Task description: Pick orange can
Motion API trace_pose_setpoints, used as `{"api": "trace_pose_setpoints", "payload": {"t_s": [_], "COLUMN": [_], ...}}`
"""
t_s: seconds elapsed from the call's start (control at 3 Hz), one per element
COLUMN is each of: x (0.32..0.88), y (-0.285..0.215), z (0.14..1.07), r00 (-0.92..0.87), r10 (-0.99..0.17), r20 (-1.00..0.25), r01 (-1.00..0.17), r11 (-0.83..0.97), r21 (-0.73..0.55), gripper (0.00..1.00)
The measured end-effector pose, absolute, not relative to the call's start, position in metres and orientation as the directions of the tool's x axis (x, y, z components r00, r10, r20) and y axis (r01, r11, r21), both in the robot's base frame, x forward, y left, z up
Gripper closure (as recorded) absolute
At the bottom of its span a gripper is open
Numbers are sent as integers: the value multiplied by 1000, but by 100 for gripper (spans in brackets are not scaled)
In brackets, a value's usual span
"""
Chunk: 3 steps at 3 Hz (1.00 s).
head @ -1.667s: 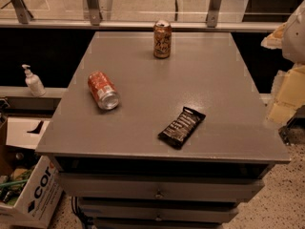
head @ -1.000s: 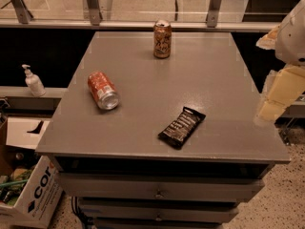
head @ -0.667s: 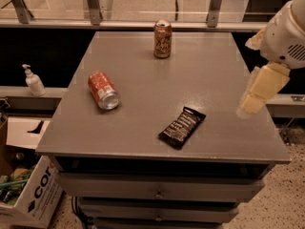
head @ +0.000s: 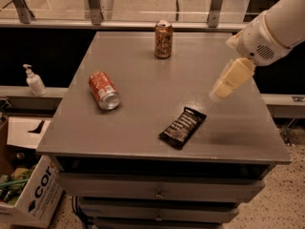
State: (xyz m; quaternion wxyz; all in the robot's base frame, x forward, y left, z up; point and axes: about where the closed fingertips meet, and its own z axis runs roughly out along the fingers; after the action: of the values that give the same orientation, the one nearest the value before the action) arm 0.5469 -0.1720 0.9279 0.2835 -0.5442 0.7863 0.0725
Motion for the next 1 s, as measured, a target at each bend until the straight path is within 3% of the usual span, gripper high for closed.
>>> {"api": "trace_pose_setpoints", "payload": {"t_s": [0.67, 1.0], "x": [608, 607], "y": [-136, -136], "z": [910, 910], "r00": [-180, -180], "r10": [-638, -639], "r20": [-749, -748], "r01": [-893, -893], "r11": [425, 425], "r21": [-148, -148], "gripper": [0, 0]}}
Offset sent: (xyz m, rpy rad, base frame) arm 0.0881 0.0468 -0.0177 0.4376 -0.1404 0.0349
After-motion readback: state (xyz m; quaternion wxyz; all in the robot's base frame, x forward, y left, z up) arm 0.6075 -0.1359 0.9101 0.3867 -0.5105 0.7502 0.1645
